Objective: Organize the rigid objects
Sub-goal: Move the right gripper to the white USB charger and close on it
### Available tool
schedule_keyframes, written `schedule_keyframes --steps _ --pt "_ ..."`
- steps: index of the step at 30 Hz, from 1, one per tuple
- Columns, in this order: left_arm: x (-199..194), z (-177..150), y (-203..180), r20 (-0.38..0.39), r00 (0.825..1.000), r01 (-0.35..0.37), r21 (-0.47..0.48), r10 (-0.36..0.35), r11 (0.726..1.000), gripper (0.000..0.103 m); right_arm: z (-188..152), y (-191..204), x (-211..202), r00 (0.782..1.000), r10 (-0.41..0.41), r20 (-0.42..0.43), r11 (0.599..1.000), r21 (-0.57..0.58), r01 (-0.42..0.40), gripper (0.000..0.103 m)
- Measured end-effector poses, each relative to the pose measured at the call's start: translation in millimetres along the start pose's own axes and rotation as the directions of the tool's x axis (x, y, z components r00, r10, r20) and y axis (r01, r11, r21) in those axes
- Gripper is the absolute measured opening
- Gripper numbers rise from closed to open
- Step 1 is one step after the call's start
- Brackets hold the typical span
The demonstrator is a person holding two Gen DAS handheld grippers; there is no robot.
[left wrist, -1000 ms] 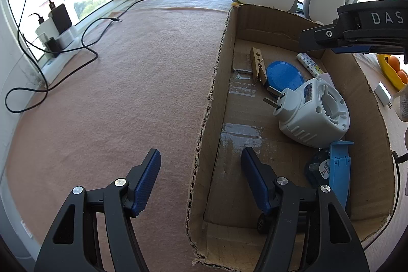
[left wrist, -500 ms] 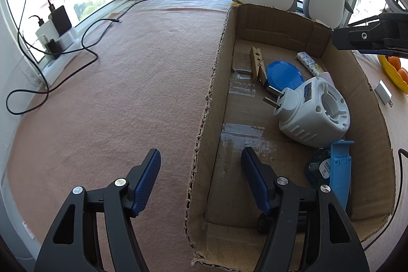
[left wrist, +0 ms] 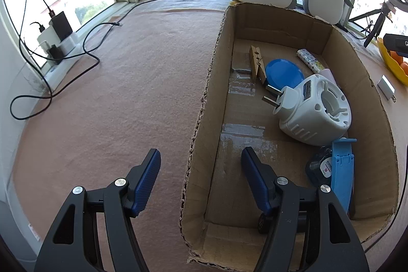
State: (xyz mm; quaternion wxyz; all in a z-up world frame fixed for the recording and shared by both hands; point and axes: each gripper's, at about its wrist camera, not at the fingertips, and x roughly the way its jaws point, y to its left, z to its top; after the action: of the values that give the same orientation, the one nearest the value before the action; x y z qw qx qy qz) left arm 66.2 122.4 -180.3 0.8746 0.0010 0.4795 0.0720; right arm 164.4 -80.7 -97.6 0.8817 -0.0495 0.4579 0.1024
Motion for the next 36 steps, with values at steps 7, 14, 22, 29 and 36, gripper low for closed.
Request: schedule_keyframes --steps 7,14,22,29,36 --pt "-1 0 -2 -0.002 1.000 -0.019 0.017 0.019 1.000 0.066 -13 -47 1 0.999 -0.050 -0.010 0.998 0.039 0.051 0.060" --pt "-1 0 -5 -0.007 0.999 -0.032 0.024 0.032 0.999 0.066 -32 -110 12 0.997 -0.054 -0.047 0.994 0.088 0.058 0.060" --pt "-1 1 -6 -0.008 0.999 -0.041 0.023 0.041 0.999 0.066 -41 -160 25 0.996 -0.009 -0.092 0.991 0.129 0.021 0.060" --pt "-1 1 -6 -0.010 0.999 -0.045 0.023 0.046 0.999 0.066 -37 -157 40 0.990 0.026 -0.140 0.999 0.048 -0.020 0.060" --pt "-1 0 -6 -0.010 0.999 -0.045 0.022 0.045 0.999 0.066 -27 -158 65 0.980 0.029 -0.198 0.999 0.028 -0.024 0.060"
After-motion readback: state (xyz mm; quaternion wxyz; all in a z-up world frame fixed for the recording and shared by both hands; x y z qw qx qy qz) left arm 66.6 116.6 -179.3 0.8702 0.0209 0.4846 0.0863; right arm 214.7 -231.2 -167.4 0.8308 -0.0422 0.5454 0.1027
